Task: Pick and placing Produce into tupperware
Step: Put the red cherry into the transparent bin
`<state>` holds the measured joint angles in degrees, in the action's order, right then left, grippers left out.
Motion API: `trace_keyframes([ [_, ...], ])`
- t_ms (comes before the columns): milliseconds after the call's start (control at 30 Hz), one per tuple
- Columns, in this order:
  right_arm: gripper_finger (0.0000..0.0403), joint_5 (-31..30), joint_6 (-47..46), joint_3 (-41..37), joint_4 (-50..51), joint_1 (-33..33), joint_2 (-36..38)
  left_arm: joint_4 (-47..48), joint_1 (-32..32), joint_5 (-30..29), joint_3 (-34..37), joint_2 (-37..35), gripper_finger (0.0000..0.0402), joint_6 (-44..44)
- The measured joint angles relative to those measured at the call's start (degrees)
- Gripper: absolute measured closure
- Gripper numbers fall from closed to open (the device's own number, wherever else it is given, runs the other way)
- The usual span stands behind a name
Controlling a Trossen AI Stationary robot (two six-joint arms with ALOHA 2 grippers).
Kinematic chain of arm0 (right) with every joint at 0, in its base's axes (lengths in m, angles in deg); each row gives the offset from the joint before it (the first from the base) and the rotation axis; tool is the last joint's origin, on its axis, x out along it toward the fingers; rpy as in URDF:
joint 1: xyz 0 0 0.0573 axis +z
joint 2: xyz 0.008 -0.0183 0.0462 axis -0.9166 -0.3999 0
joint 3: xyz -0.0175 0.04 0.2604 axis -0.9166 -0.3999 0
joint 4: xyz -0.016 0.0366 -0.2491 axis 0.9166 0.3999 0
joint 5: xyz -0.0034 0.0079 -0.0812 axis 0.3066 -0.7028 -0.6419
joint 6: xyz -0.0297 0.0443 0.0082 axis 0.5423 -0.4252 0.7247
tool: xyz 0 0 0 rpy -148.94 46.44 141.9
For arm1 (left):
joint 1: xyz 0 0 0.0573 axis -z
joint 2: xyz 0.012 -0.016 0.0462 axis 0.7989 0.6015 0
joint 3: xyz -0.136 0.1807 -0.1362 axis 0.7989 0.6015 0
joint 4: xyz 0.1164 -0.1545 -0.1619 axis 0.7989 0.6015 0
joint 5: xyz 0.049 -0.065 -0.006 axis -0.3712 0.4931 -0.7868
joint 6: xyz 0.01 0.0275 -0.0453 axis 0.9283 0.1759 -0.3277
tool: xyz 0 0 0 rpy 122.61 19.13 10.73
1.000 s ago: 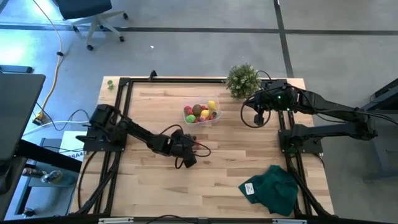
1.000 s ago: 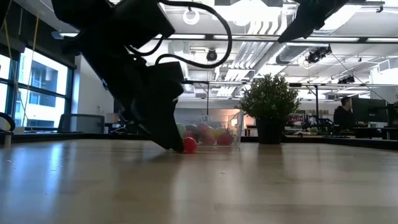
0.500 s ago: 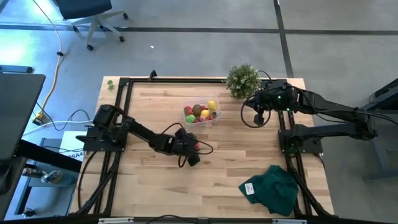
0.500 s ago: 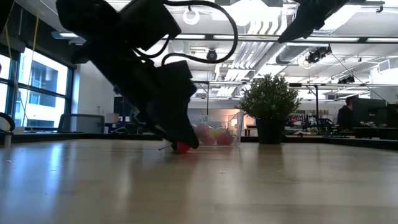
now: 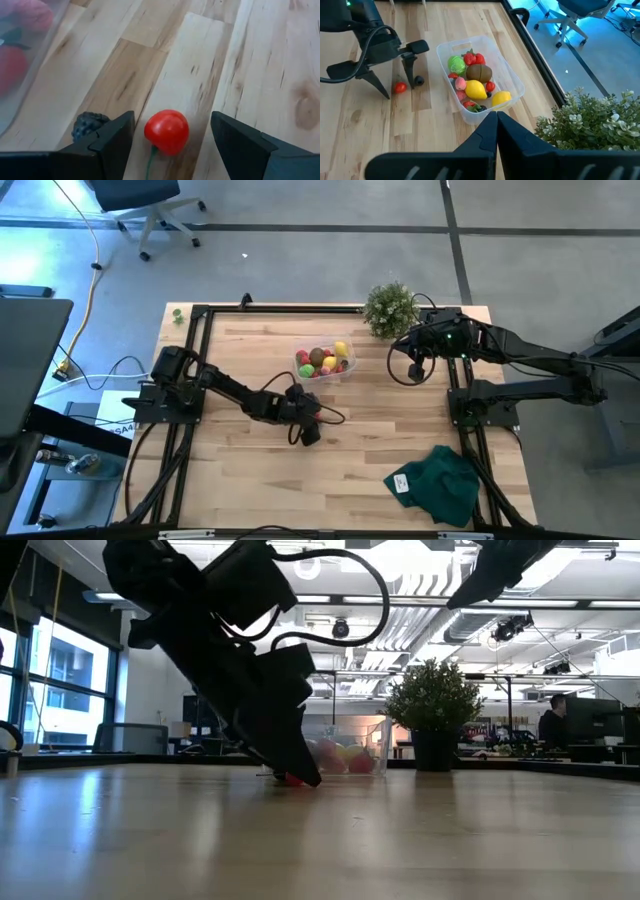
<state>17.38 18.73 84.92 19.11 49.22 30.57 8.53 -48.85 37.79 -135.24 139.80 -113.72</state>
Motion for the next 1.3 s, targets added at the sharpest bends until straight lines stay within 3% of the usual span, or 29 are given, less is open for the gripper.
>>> trace_keyframes([
  [200, 0.0402, 0.0, 0.0, 0.0, 0.0, 0.0, 0.0, 0.1, -0.1, 1.1, 0.0, 0.0, 0.0159, 2.5],
  [700, 0.0402, 0.0, 0.0, 0.0, 0.0, 0.0, 0.0, 0.8, -0.1, 2.5, -0.1, -0.1, 0.0263, 3.5],
  [1300, 0.0402, 0.0, 0.0, 0.0, 0.0, 0.0, 0.0, 0.4, -0.1, 2.7, 0.0, -0.1, 0.0286, 3.3],
])
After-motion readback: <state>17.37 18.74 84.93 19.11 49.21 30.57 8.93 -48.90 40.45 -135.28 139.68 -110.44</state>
